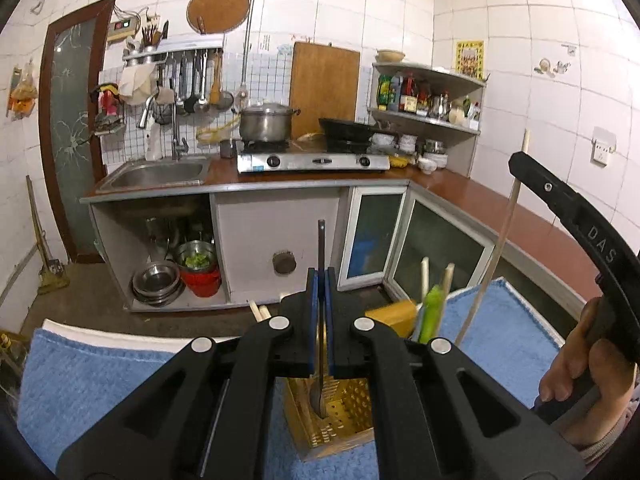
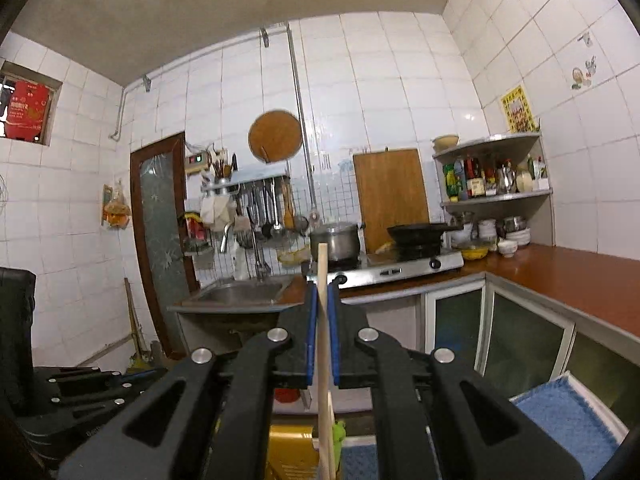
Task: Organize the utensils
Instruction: 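Lift both held utensils upright and lower them into the yellow holder, then open both grippers to release the utensils into the holder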
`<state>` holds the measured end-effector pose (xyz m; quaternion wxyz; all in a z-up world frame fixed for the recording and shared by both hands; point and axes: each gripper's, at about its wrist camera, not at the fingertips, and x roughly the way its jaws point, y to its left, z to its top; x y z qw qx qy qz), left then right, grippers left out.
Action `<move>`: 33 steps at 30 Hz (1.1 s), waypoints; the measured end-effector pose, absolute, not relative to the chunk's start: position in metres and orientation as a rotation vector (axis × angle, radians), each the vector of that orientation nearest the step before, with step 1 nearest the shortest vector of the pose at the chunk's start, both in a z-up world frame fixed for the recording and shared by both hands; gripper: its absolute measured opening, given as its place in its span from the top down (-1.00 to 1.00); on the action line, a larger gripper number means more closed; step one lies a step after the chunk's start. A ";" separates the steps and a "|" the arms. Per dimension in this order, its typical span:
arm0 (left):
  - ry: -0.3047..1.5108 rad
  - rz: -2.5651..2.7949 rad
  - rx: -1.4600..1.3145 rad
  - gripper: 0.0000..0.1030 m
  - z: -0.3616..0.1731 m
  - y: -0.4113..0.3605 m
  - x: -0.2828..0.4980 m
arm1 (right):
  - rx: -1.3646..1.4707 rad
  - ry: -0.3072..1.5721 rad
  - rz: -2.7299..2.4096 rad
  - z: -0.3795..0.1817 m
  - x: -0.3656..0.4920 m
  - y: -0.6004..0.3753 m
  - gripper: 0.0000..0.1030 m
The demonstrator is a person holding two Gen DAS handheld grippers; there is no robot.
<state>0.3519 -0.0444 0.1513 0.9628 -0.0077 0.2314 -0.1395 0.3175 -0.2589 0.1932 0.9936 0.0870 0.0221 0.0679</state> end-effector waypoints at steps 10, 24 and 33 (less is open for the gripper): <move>0.520 -0.256 -0.002 0.84 0.085 -0.041 0.345 | 0.136 0.175 0.153 0.113 0.320 -0.257 0.88; 0.439 -0.139 -0.044 -0.58 0.098 0.005 0.257 | 0.133 0.284 0.159 0.105 0.247 -0.273 -0.08; 0.419 -0.099 -0.044 -0.90 0.074 0.011 0.164 | 0.113 0.319 0.111 0.069 0.148 -0.274 -0.67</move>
